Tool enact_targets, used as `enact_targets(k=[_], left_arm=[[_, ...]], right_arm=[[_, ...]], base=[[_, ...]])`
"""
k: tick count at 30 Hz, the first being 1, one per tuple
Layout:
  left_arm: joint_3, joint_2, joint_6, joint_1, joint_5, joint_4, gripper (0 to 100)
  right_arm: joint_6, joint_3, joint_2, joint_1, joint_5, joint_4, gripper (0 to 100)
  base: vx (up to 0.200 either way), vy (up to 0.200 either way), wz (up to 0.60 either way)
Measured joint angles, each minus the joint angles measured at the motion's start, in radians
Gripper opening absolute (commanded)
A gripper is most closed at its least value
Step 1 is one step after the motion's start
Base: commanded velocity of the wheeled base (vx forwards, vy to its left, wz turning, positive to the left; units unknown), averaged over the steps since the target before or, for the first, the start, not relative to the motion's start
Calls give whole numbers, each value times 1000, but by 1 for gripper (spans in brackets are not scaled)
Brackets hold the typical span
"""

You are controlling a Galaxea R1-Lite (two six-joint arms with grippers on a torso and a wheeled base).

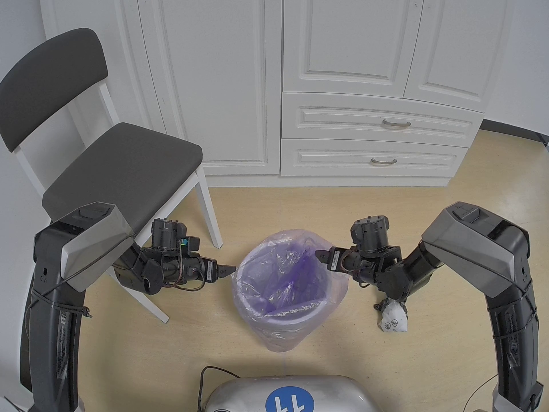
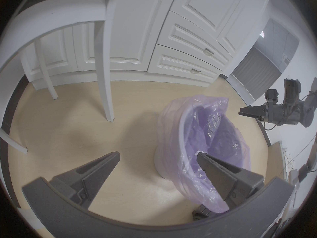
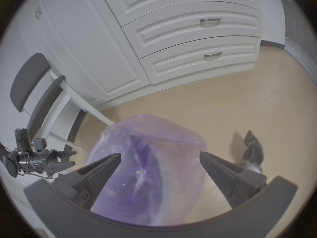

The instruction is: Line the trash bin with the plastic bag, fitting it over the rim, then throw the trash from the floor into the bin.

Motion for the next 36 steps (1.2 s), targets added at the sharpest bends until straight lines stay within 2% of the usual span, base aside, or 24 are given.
enact_targets(k=[7,10,24,36], left_arm=[[-20,34,6,3,-1,2,100],[-32,50,20,0,-2,4,100],[-72,88,35,3,-1,72,100],[-210,110,36,6,10,263,100]], right_arm=[[-89,6,-29,-68,8,109,100],[-96,-5,-22,-81,16,113,100],[-96,-77,70,-114,21,112,100],[-54,-208,173,-126,21,123,100]], base=[[0,0,0],[0,0,0],[0,0,0],[0,0,0]])
